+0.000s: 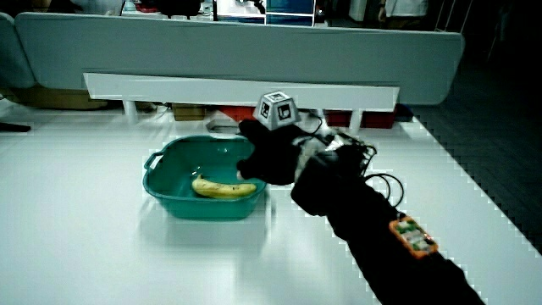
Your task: Place banana into plate
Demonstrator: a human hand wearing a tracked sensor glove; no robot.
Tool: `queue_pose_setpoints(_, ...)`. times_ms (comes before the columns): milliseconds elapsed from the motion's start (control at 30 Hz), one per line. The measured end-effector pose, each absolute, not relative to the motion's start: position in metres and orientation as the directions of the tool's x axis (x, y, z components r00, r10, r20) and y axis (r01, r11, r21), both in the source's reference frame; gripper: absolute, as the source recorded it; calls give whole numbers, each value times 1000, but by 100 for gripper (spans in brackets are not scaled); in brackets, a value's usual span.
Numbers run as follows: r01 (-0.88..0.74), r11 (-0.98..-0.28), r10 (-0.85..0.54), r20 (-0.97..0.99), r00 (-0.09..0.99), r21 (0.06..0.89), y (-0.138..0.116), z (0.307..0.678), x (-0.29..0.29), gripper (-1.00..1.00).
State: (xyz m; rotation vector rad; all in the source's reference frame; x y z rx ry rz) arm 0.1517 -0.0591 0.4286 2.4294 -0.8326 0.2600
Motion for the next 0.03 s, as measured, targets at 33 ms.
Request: queue_pose_setpoints(33, -604, -658, -498, 342, 797, 450, -56, 426, 156, -100)
